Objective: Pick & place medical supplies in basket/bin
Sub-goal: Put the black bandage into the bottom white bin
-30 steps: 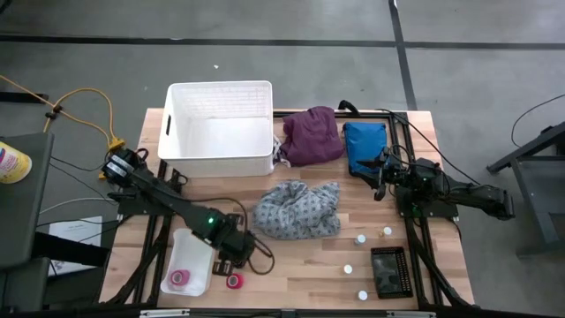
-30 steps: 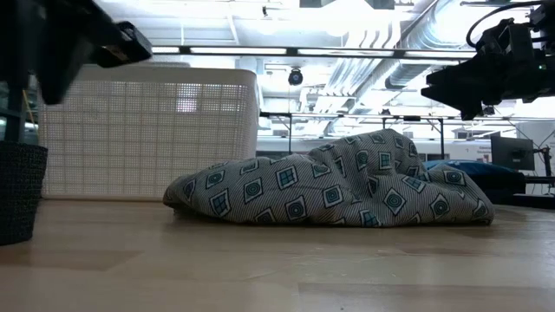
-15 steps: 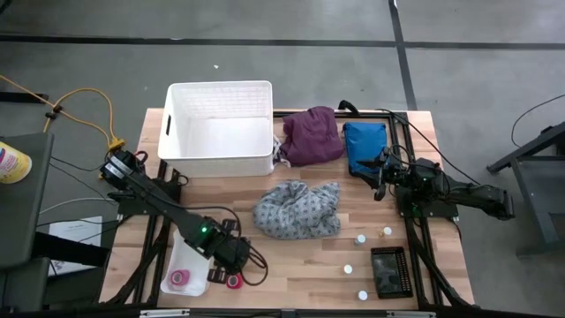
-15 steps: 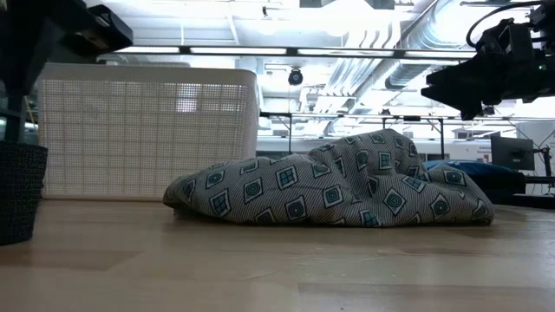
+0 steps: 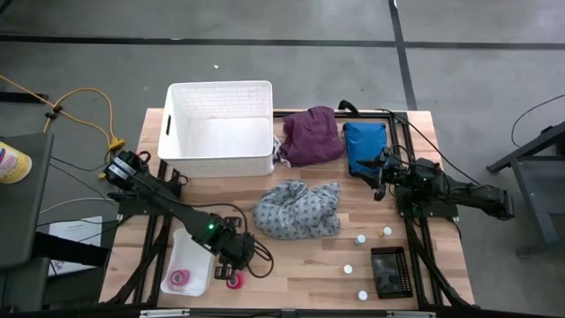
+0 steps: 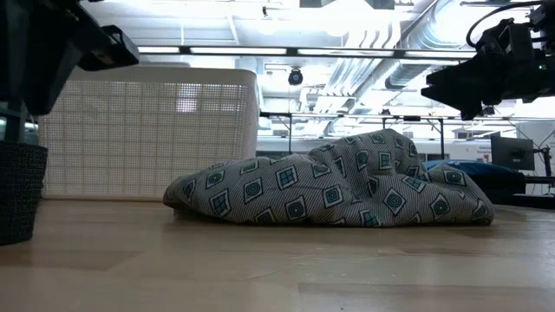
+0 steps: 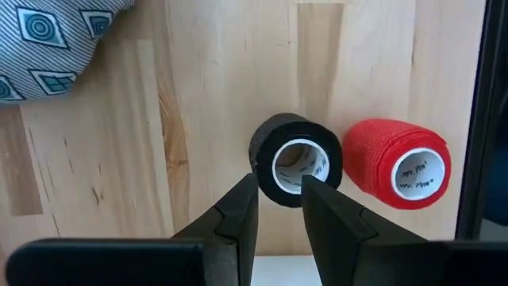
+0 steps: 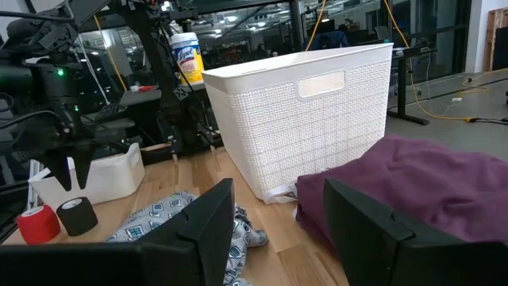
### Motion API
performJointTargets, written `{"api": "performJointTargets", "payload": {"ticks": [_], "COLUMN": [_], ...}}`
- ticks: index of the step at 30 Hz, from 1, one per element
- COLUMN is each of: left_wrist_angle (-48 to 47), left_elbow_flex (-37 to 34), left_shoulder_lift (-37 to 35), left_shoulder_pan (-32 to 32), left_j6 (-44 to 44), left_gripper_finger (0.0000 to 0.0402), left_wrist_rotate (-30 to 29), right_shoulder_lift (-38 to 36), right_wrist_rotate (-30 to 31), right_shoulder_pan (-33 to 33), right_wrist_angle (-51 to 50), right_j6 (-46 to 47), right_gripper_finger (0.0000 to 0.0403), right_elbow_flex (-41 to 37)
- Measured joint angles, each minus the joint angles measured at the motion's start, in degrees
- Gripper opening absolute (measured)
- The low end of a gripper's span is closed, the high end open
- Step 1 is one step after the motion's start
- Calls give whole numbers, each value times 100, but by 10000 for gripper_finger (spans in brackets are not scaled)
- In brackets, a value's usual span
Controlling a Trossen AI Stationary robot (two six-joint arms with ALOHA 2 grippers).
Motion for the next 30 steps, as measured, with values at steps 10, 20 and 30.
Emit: {"api": "performJointTargets", "payload": {"ticks": [10,20,30], "left_wrist_angle": [77,226,187], "left_elbow_flex": [0,0,0], "left_shoulder_lift": [-1,190,193], "left_shoulder_pan": [19,19,4], "left_j6": [-193,-373,-388], "left_gripper_finger": [152,169,169], "left_wrist_rotate": [-142,-188,-241], "right_shoulder_lift": [0,2,2], "right_wrist_rotate": [0,-1,0], "right_shoulder_pan": [-2,-1,-1], "right_wrist_angle": [0,1,0], "right_j6": [0,0,-1], "right_gripper_finger": [181,181,181], "right_elbow_flex": [0,0,0]}}
